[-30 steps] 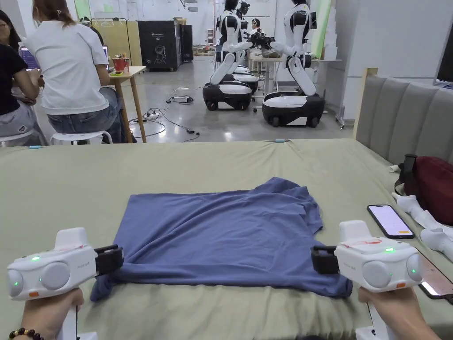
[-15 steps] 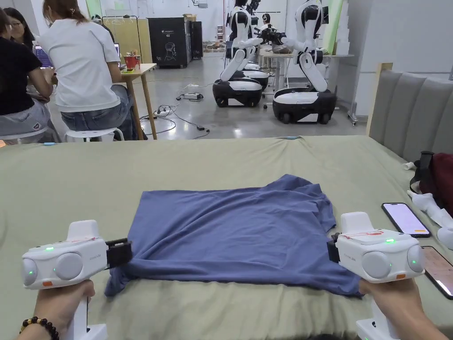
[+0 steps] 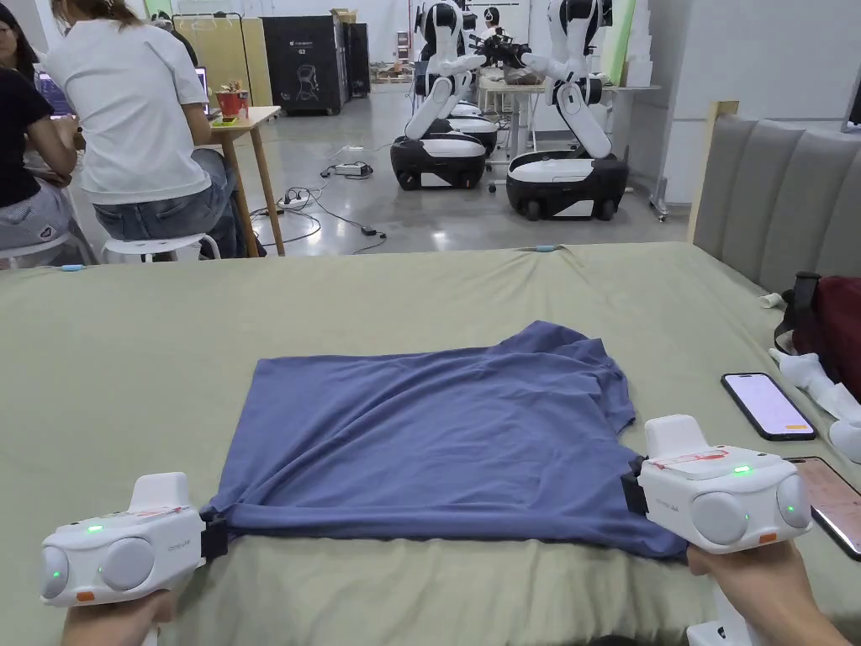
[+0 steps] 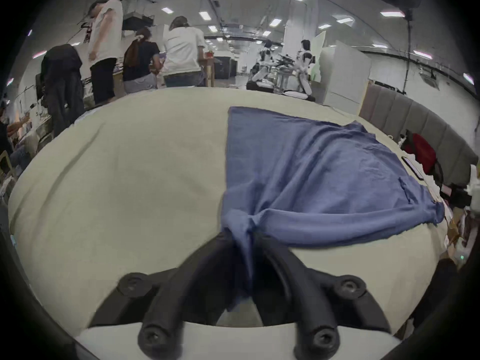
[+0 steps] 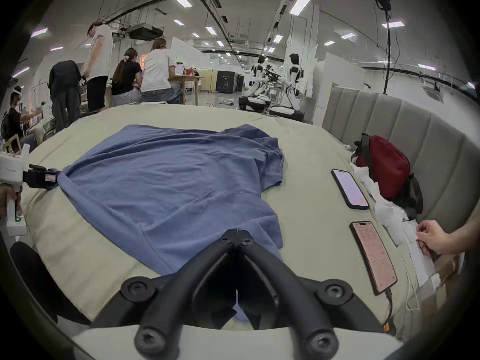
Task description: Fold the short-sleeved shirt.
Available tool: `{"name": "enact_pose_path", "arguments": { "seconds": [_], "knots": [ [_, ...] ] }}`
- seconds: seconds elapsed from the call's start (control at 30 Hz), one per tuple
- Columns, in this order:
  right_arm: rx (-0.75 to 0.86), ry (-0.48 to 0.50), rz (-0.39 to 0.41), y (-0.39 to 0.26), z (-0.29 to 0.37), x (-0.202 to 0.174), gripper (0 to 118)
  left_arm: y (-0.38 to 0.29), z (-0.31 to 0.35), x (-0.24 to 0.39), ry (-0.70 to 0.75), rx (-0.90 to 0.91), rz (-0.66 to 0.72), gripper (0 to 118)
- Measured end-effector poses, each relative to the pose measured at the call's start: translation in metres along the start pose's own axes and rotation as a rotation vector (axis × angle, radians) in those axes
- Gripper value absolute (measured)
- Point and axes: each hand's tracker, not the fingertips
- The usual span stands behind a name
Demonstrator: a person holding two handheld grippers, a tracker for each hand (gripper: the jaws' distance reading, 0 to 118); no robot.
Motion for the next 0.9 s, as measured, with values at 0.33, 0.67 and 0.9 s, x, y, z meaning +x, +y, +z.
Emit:
{"name": "enact_pose_path", "arguments": {
  "seconds": [0.33, 0.67, 0.9],
  "knots": [
    [-0.043, 0.017, -0.071, -0.015, 0.007, 0.024, 103, 0.007, 0.004, 0.001, 0.008, 0.005, 0.022, 8],
    [-0.157, 0.034, -0.075, -0.055, -0.010, 0.019, 60, 0.006, 0.005, 0.003, 0.014, -0.001, 0.029, 8],
    [-0.141, 0.056, 0.012, -0.047, -0.007, 0.003, 8, 0.006, 0.008, 0.003, 0.008, 0.004, 0.040, 8]
  ]
}}
